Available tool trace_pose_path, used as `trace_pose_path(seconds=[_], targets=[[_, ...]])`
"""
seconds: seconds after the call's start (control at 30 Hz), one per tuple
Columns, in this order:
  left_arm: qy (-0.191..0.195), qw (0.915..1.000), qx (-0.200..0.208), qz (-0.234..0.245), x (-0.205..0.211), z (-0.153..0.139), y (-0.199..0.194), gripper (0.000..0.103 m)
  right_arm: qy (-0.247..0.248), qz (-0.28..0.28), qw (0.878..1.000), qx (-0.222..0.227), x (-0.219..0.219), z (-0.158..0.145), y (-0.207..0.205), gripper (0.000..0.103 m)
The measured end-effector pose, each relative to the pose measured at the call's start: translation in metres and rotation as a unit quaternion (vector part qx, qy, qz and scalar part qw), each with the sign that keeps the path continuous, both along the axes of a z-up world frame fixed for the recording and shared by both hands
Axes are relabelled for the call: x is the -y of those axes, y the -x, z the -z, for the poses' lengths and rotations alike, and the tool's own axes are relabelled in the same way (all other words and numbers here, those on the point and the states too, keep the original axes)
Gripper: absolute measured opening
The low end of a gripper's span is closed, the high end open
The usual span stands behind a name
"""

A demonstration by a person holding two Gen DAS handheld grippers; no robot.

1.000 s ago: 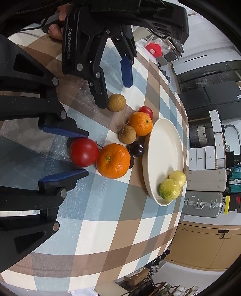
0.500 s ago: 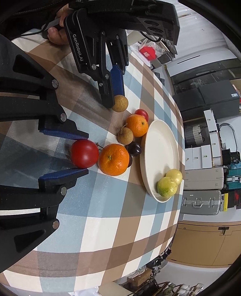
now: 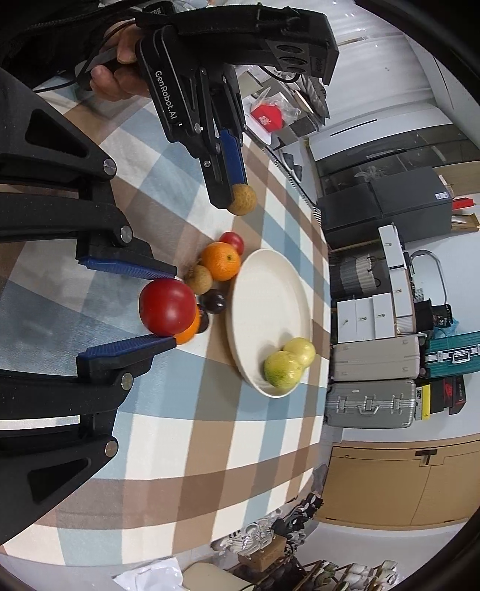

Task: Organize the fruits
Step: 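Place the kiwi on the plate with the right tool while the left tool places the tomato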

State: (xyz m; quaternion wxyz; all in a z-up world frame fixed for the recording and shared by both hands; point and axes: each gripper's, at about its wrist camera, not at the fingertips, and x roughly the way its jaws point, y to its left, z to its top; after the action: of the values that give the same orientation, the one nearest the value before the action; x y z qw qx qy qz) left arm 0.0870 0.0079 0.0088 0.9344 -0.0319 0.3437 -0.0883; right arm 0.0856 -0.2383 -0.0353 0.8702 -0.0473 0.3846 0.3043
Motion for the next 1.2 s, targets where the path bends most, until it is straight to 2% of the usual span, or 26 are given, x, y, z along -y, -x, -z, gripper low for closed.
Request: trace_pose_path(seconds=[0.33,0.63,0.83,1.2], targets=[[0.004,0.9991,0.028,-0.031,-0.011,-0.024,-0.015,0.025,-0.021,0.009,0.999,0.024,0.001,-0.027,-0.020,0.031],[0.002,0.9980,0.037,-0.051,-0.019,-0.031,-0.039,0.025,-0.039,0.017,0.998,0.034,-0.004,-0.046,-0.043,0.031],[-0.002,0.9976,0.037,-0.058,-0.020,-0.028,-0.055,0.025,-0.040,0.017,0.998,0.033,-0.013,-0.042,-0.061,0.031],[0.002,0.9973,0.018,-0.072,-0.025,-0.002,-0.095,0.025,-0.040,0.025,0.999,0.016,-0.025,-0.024,-0.092,0.031]])
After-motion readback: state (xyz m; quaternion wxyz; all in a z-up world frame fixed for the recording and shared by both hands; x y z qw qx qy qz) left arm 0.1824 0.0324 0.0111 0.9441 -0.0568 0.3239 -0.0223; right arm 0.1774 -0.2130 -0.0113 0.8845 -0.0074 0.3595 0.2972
